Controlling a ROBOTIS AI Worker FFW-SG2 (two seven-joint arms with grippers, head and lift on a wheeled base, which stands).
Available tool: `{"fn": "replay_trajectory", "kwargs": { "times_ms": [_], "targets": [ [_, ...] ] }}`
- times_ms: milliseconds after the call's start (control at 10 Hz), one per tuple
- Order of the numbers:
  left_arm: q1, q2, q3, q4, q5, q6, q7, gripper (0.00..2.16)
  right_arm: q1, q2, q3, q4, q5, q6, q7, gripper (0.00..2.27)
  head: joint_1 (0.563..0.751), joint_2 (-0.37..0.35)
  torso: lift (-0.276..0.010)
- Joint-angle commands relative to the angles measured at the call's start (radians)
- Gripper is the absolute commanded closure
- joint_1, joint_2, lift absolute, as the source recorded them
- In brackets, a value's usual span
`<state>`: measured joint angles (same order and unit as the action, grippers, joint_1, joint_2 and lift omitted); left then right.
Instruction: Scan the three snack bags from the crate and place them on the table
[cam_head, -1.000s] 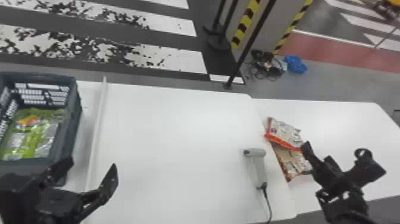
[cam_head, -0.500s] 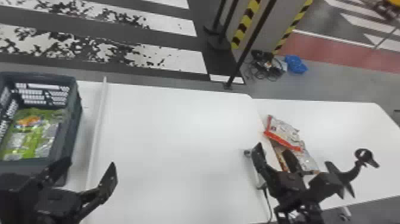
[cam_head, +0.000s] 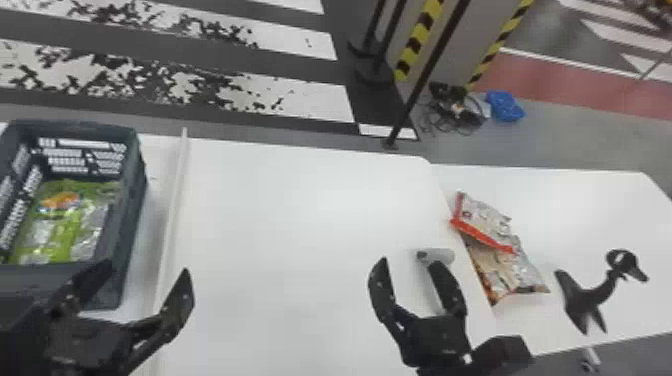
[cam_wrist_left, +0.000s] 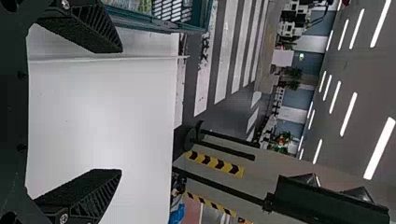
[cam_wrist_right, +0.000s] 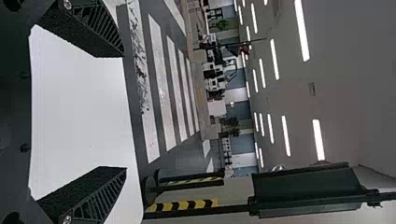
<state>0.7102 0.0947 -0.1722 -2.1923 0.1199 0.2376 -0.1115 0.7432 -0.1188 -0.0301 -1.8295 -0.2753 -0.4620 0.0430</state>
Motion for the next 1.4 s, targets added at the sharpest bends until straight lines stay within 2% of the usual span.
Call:
{"fn": "replay_trajectory", "kwargs": {
  "times_ms": [0, 100, 200, 300, 400, 500, 600, 700, 800, 900, 1000, 1100, 1200, 1300],
  "targets": [
    [0.005, 0.0, 0.034, -0.023, 0.012, 0.004, -0.014, 0.08, 0.004, -0.001, -0.013, -0.007, 0.004, -0.008, 0.0, 0.06, 0.695, -0.29, -0.037],
    [0.003, -0.003, 0.083, -0.069, 0.04, 0.072, -0.037, 0.08, 0.005, -0.002, -0.022, -0.011, 0.002, 0.001, 0.0, 0.06, 0.695, -0.276, -0.037],
    [-0.02, -0.003, 0.158, -0.124, 0.098, 0.197, -0.079, 0.08, 0.007, -0.004, -0.03, -0.017, 0.004, 0.016, 0.0, 0.06, 0.695, -0.265, -0.037],
    [-0.078, -0.003, 0.24, -0.181, 0.15, 0.409, -0.083, 0.08, 0.008, -0.005, -0.036, -0.016, 0.004, 0.02, 0.0, 0.06, 0.695, -0.243, -0.037],
    [-0.135, -0.003, 0.319, -0.218, 0.196, 0.55, -0.085, 0.08, 0.002, -0.008, -0.037, -0.011, -0.012, 0.041, 0.002, 0.07, 0.695, -0.206, -0.037],
    [-0.178, -0.004, 0.379, -0.228, 0.228, 0.639, -0.083, 0.08, -0.01, -0.025, -0.036, -0.007, -0.015, 0.062, 0.002, 0.07, 0.695, -0.162, -0.037],
    [-0.238, -0.004, 0.407, -0.225, 0.247, 0.707, -0.077, 0.08, -0.015, -0.03, -0.034, -0.004, -0.012, 0.072, 0.003, 0.07, 0.695, -0.14, -0.037],
    [-0.31, -0.004, 0.418, -0.211, 0.236, 0.802, -0.065, 0.08, -0.016, -0.039, -0.034, -0.004, -0.012, 0.075, 0.003, 0.08, 0.695, -0.106, -0.037],
    [-0.353, -0.003, 0.435, -0.19, 0.218, 0.811, -0.034, 0.08, -0.034, -0.059, -0.024, -0.004, -0.018, 0.102, 0.008, 0.08, 0.695, -0.088, -0.037],
    [-0.42, 0.002, 0.431, -0.129, 0.207, 0.829, -0.017, 0.08, -0.033, -0.07, -0.024, -0.007, -0.024, 0.108, 0.014, 0.08, 0.695, -0.056, -0.037],
    [-0.509, 0.004, 0.43, -0.046, 0.207, 0.928, -0.011, 0.08, -0.031, -0.073, -0.027, -0.004, -0.022, 0.108, 0.017, 0.08, 0.695, -0.038, -0.037],
    [-0.591, 0.005, 0.418, 0.043, 0.195, 0.971, -0.002, 0.1, -0.031, -0.078, -0.027, 0.015, -0.022, 0.105, 0.02, 0.09, 0.695, -0.023, -0.037],
    [-0.644, 0.005, 0.399, 0.118, 0.185, 0.971, 0.003, 0.1, -0.031, -0.082, -0.025, 0.035, -0.025, 0.099, 0.025, 0.09, 0.695, -0.021, -0.037],
    [-0.693, 0.007, 0.376, 0.187, 0.17, 0.964, -0.004, 0.1, -0.018, -0.091, -0.028, 0.03, -0.079, 0.102, 0.052, 0.09, 0.695, -0.025, -0.037]
  ]
}}
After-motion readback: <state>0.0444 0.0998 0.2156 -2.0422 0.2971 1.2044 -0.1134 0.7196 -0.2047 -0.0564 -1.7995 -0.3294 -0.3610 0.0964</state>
